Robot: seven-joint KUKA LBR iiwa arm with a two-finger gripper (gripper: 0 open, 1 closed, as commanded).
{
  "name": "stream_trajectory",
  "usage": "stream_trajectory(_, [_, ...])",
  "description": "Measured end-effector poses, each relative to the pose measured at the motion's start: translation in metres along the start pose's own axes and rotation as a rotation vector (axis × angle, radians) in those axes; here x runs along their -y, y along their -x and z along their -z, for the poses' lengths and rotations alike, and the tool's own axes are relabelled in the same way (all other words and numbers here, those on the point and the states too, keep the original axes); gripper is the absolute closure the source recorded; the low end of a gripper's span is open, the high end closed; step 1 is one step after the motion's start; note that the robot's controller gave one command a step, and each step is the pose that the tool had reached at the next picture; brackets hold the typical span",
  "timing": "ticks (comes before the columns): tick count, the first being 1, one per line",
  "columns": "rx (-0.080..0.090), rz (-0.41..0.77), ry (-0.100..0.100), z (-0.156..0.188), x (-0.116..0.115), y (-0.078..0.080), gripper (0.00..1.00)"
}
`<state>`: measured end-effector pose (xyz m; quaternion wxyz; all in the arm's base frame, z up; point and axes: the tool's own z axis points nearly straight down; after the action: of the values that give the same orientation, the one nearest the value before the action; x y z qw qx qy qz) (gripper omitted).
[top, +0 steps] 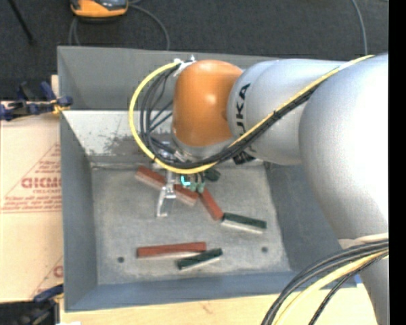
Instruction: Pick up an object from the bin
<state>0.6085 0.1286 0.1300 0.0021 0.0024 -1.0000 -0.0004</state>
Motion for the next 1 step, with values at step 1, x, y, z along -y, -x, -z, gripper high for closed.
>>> stream_trajectory(1, [0.007, -0.002, 0.001, 0.0044, 0.0003, 0.002, 0.0])
